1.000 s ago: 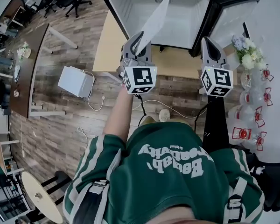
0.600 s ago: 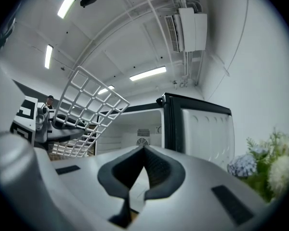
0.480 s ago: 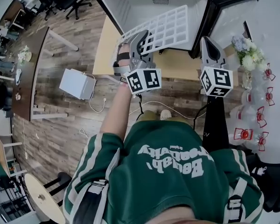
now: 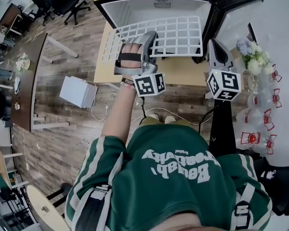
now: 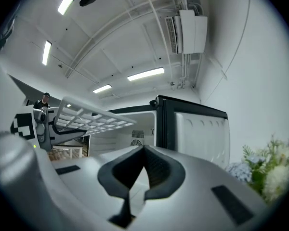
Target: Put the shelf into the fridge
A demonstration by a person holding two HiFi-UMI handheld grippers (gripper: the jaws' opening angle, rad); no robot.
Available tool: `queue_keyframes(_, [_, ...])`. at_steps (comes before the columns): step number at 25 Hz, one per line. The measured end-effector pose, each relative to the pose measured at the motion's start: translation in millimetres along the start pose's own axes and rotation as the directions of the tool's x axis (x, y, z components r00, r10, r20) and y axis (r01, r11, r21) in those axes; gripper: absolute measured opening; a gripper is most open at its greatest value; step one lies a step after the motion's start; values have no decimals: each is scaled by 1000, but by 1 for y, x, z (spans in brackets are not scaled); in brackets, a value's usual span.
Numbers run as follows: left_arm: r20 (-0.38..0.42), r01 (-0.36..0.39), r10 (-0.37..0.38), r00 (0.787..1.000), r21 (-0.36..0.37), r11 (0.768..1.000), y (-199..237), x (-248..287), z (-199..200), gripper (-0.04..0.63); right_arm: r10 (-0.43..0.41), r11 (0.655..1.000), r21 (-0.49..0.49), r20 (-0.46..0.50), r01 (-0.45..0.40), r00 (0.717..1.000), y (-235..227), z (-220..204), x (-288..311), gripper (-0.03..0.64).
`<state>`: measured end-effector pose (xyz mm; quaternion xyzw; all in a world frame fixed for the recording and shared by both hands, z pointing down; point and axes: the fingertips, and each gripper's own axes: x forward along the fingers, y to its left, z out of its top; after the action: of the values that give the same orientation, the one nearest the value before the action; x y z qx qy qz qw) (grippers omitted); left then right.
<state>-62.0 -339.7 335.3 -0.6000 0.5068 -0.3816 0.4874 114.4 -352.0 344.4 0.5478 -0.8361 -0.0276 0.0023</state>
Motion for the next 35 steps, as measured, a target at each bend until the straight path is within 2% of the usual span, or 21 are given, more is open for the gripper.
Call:
queue_keyframes(3, [6,-2,1,1000,123,992,-10,7,3,49,-10,1000,-1,-6,10,1000,-5,-3,3,3])
queue_keyframes(7, [7,-2,1,1000,178,984,-20,19,1,51,-25,1000,12,-6,25,1000,-14,-3,6,3])
queue_keyframes(20, [6,17,-18,1000,188,982,-39,44,0,52,-41,999,27,2,41,999,-25,-1,11,3])
queue_keyframes(24, [10,16,-18,1000,170,985,-41,48,2,52,-39,999,23,1,39,999,-25,-2,12,3])
queue_keyframes(35, [21,29,-34,999,197,980,-52,60,3,52,-45,999,22,4,45,999,-30,-2,14,3])
